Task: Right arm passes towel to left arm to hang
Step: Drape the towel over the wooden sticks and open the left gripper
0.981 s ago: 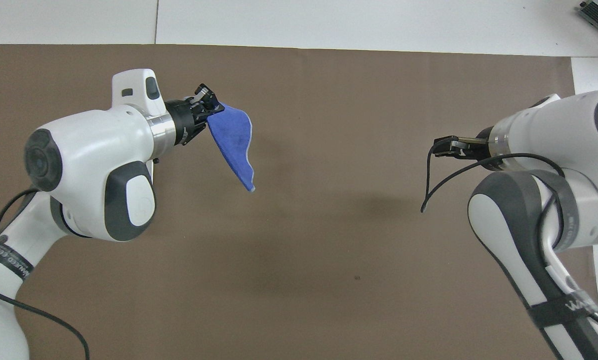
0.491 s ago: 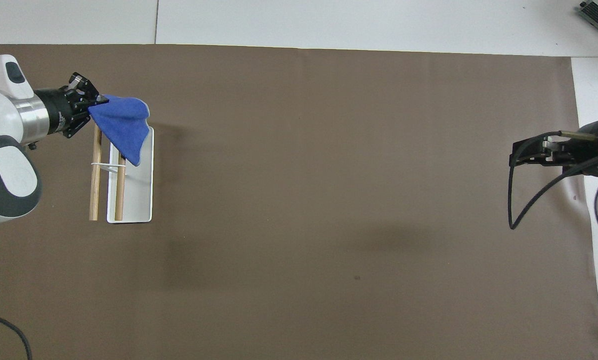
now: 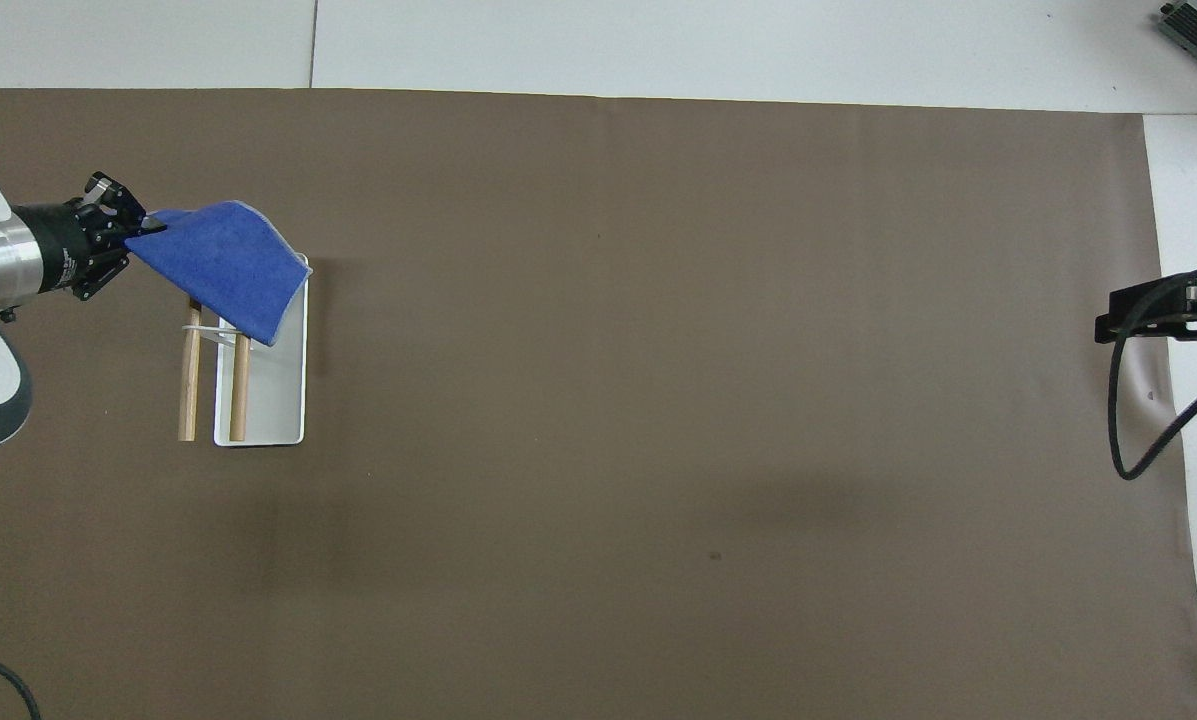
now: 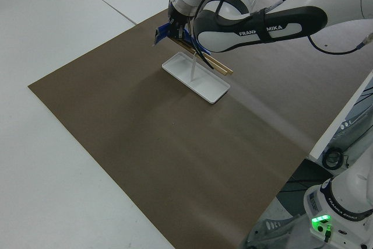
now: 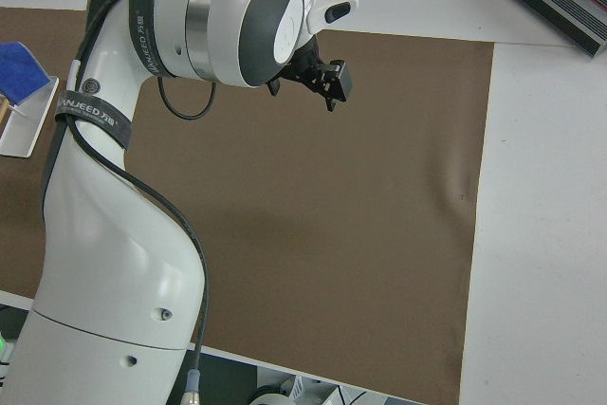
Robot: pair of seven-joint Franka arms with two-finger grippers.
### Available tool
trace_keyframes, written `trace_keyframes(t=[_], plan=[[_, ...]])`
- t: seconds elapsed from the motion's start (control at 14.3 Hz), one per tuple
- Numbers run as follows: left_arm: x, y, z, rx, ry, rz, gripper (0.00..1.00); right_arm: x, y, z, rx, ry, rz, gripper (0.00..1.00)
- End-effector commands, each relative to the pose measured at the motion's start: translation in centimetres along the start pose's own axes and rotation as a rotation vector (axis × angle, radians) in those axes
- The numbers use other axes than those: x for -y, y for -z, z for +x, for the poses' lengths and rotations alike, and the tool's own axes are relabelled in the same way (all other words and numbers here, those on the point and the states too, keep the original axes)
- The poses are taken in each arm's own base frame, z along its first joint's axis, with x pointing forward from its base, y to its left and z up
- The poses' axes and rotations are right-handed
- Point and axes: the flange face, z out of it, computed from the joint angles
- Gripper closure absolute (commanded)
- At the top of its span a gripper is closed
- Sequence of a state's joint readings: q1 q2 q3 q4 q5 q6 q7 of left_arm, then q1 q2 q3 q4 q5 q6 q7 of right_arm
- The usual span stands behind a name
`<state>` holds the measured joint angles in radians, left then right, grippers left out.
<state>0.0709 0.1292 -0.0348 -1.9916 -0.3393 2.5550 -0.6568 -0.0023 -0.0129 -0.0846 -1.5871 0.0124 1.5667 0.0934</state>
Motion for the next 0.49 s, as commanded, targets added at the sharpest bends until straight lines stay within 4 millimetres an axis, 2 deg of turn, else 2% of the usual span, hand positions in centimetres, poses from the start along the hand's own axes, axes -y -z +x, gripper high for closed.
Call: trace_keyframes(t=[0.0,0.21,0.42], plan=[[3.6,0.7,-0.4,0.01,-0.02,0.046,1.0,0.1,-0.6,-0.3,0.001,0.016,0.007,0.0],[6.4,0.1,-1.8,0.037,-0.066,0.083,1.0,0.5,-0.9,-0.8,0.016,0.023,0.006,0.0],[7.2,0.0,-2.6,0.049,-0.067,0.095,1.0,1.0,-1.7,-1.7,0.04,0.033,0.007,0.0]])
